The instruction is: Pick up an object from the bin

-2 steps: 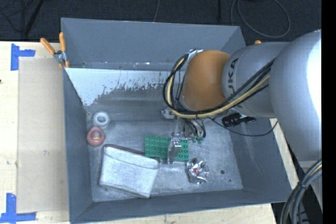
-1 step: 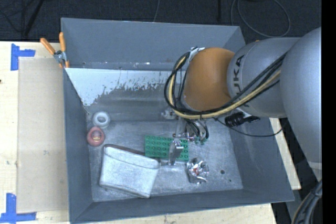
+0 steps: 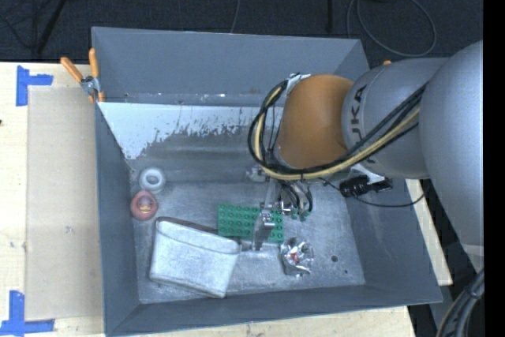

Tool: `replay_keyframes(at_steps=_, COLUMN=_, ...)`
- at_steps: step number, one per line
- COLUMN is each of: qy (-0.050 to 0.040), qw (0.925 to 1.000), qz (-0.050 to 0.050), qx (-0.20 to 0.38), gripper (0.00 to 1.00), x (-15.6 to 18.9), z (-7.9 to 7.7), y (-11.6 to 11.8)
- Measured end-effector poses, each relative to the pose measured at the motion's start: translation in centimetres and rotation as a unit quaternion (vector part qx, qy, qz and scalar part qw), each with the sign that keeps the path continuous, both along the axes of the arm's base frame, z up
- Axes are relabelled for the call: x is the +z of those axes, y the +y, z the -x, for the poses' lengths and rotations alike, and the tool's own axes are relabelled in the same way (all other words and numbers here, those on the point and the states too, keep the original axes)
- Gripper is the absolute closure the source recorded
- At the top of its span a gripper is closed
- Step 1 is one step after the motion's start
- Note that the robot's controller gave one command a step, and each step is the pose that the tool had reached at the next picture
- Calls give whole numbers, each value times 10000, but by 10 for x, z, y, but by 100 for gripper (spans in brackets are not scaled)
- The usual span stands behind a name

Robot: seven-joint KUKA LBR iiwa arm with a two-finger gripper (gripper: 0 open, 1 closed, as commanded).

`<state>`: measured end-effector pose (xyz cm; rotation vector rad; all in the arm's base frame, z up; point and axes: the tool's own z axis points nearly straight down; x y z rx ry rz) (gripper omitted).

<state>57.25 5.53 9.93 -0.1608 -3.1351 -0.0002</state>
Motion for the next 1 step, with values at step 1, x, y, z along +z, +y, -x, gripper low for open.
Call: replay_keyframes(at_steps=1, qy=-40, qw=9998, qz=-7, qx=-217, gripper=0, x=-28, z=-1, y=-4)
